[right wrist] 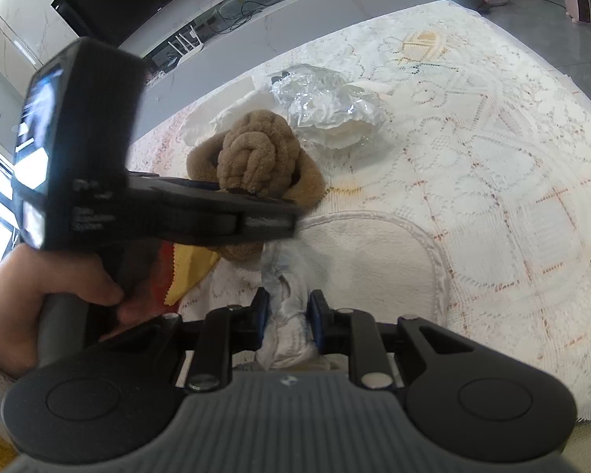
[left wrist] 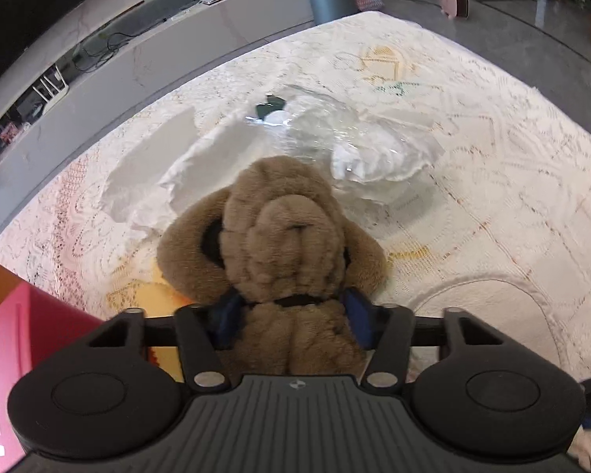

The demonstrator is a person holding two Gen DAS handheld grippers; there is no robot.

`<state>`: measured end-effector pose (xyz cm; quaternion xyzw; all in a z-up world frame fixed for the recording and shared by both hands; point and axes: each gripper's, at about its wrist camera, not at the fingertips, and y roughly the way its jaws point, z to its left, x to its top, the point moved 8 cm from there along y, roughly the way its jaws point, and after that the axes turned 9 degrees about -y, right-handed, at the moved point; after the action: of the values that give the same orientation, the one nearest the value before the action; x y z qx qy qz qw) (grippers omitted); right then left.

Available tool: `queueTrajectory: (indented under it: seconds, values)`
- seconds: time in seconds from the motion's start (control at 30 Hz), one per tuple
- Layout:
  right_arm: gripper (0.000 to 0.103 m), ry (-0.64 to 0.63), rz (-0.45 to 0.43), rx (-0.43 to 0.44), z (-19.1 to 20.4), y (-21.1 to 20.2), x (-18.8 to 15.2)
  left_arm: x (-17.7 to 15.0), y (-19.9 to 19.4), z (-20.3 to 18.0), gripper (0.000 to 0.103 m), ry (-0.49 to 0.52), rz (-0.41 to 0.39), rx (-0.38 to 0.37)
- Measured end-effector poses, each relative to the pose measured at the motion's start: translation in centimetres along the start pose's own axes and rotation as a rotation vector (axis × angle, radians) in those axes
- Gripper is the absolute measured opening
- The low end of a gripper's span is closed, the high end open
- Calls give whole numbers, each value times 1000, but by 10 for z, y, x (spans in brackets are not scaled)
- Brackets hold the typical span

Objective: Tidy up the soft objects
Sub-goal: 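Grasp the brown plush dog with the left gripper while the right gripper holds the loop cloth, then carry the plush dog and loop cloth in both grippers over the white box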

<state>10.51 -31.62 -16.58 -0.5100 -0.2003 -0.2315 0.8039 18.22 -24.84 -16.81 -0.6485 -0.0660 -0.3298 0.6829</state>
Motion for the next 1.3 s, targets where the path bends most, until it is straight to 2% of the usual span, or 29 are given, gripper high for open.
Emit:
queueTrajectory:
  seconds: [0.1,0.23,0.5,0.6,0.7,0.97,1.1,1.3]
  values:
    - [20,-1,0,0,0,0,-1,2,-7,8,51,-30,4,-23]
    - [20,0,-3,1,-1,-1,-1,4,-28,7,50,7,-45,-40]
    - [20,25,-58,18,-4,-13,3,2,-78,6,50,-35,-139,-171]
    - [20,39,-65,34,-7,-16,4,-4,-97,6,50,14,-196,-216]
    - [20,56,-64,34,-11,-16,4,-9,-110,11,50,28,-209,-250]
    - [20,51,-67,27,-8,-18,4,-23,-129,36,50,-104,-183,-437]
    - [20,65,-77,44,-9,-21,7,-23,-136,47,50,-132,-236,-466]
    - [20,71,-97,59,-4,-26,10,-24,-146,64,50,-189,-266,-518]
